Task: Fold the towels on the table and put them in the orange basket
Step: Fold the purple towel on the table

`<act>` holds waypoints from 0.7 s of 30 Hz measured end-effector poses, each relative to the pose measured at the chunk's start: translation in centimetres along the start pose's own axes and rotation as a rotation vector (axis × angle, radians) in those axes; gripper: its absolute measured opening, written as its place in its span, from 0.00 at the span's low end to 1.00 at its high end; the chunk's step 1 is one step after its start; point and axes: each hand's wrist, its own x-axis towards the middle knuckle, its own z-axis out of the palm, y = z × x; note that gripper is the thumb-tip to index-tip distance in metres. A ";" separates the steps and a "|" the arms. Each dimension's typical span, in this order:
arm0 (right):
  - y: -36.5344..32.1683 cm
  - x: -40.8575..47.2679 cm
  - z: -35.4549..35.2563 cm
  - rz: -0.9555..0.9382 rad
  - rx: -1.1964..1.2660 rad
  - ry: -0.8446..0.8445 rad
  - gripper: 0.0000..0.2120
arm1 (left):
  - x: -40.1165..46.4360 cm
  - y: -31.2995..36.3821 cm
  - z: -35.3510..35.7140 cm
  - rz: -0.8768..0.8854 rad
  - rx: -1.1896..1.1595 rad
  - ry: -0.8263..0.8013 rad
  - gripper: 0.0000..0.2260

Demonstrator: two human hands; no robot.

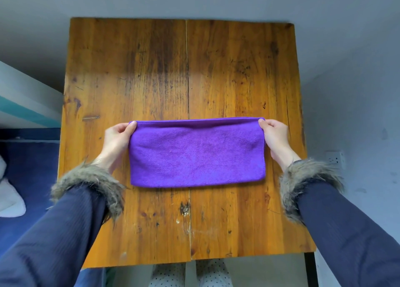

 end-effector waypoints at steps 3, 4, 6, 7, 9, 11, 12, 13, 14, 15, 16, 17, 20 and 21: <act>0.4 0.7 0.3 0.040 -0.025 0.018 0.09 | 0.8 -0.4 0.2 0.017 0.094 0.040 0.07; 0.4 0.9 0.4 0.052 -0.024 0.025 0.09 | 1.0 -0.5 0.3 0.015 0.127 0.051 0.07; 0.3 1.3 0.5 0.066 -0.032 0.037 0.12 | 1.4 -0.5 0.3 -0.001 0.187 0.077 0.07; 0.2 1.4 0.6 0.063 -0.057 0.042 0.14 | 1.5 -0.5 0.4 -0.013 0.213 0.095 0.08; 0.0 1.5 0.7 0.053 -0.107 0.055 0.17 | 1.7 -0.5 0.6 -0.037 0.260 0.139 0.10; 0.0 1.6 0.8 0.058 -0.127 0.061 0.17 | 1.6 -0.3 0.9 -0.062 0.295 0.185 0.11; -0.1 1.6 0.9 0.064 -0.134 0.060 0.17 | 1.5 -0.2 1.0 -0.075 0.305 0.202 0.11; -0.1 1.7 1.0 0.071 -0.139 0.061 0.16 | 1.4 -0.1 1.1 -0.086 0.308 0.213 0.11; -0.2 1.7 1.0 0.076 -0.141 0.065 0.16 | 1.4 0.0 1.2 -0.095 0.307 0.218 0.12; -0.3 1.7 1.1 0.079 -0.140 0.076 0.15 | 1.4 0.2 1.2 -0.101 0.301 0.220 0.12; -0.4 1.7 1.2 0.078 -0.135 0.089 0.15 | 1.4 0.4 1.1 -0.105 0.284 0.217 0.12; -0.4 1.6 1.2 0.074 -0.124 0.100 0.16 | 1.4 0.5 1.0 -0.105 0.254 0.206 0.12; -0.5 1.1 1.2 0.050 -0.101 0.108 0.19 | 1.2 0.5 0.5 -0.109 0.108 0.138 0.11; -0.4 0.9 1.1 0.046 -0.096 0.108 0.19 | 1.0 0.4 0.3 -0.124 0.063 0.118 0.11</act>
